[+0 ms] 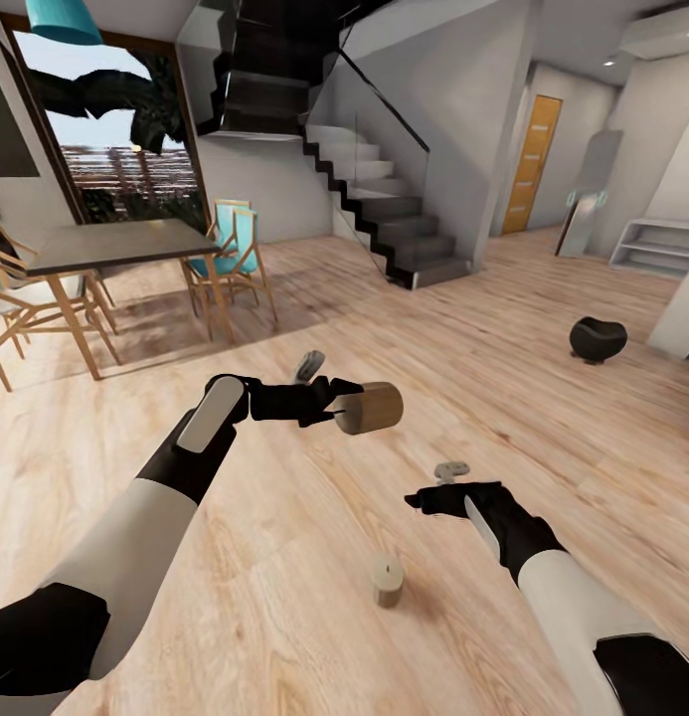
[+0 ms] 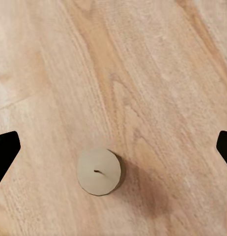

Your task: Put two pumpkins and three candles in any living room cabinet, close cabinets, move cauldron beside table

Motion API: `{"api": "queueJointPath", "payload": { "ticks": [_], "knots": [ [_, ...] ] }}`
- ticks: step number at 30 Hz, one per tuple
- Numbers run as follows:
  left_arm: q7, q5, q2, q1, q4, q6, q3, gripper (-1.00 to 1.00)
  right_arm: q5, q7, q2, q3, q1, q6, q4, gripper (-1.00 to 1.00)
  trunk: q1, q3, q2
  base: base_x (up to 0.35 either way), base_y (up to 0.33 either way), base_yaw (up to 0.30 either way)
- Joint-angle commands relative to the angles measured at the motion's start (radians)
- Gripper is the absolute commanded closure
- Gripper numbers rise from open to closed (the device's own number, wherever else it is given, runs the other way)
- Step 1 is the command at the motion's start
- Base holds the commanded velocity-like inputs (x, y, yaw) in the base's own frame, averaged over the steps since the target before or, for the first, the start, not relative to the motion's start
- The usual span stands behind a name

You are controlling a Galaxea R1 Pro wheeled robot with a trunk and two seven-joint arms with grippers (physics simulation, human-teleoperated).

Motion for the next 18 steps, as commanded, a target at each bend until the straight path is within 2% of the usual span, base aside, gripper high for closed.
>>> {"api": "queueJointPath", "payload": {
  "ticks": [1, 7, 10, 11, 12, 16, 18],
  "knots": [
    [0.000, 0.009, 0.000, 0.000, 0.000, -0.001, 0.000, 1.00, 0.000, 0.000, 0.000, 0.000, 0.000, 0.000, 0.000, -1.00, 0.000, 0.000, 0.000, 0.332, 0.000, 0.000],
    [0.000, 0.009, 0.000, 0.000, 0.001, -0.001, 0.000, 1.00, 0.000, -0.001, 0.000, 0.000, 0.000, 0.000, 0.000, -1.00, 0.000, 0.000, 0.000, 0.330, 0.000, 0.000],
    [0.000, 0.008, 0.000, 0.000, 0.001, -0.001, 0.000, 1.00, 0.002, -0.001, 0.000, 0.000, 0.000, 0.000, -0.001, -1.00, 0.000, 0.000, 0.000, 0.012, 0.000, 0.000],
    [0.000, 0.008, -0.001, 0.000, -0.001, -0.001, 0.000, 1.00, -0.002, -0.004, -0.001, 0.000, -0.001, 0.018, 0.007, -1.00, 0.000, 0.000, 0.000, 0.000, 0.000, 0.000],
    [0.000, 0.009, -0.002, 0.000, -0.001, 0.000, 0.000, 1.00, -0.004, -0.015, -0.003, -0.001, -0.004, 0.056, 0.058, -1.00, 0.000, 0.000, 0.000, 0.000, 0.000, 0.000],
    [0.000, 0.009, -0.005, 0.000, -0.003, 0.000, 0.000, 1.00, -0.006, -0.118, -0.003, -0.003, -0.038, 0.099, 0.207, -1.00, 0.000, 0.000, 0.000, 0.000, 0.000, 0.000],
    [0.000, 0.009, -0.005, 0.000, -0.006, -0.001, 0.000, 1.00, -0.007, -0.185, 0.000, -0.003, -0.054, 0.106, 0.244, -1.00, 0.000, 0.000, 0.000, 0.000, 0.000, 0.000]
  ]
}}
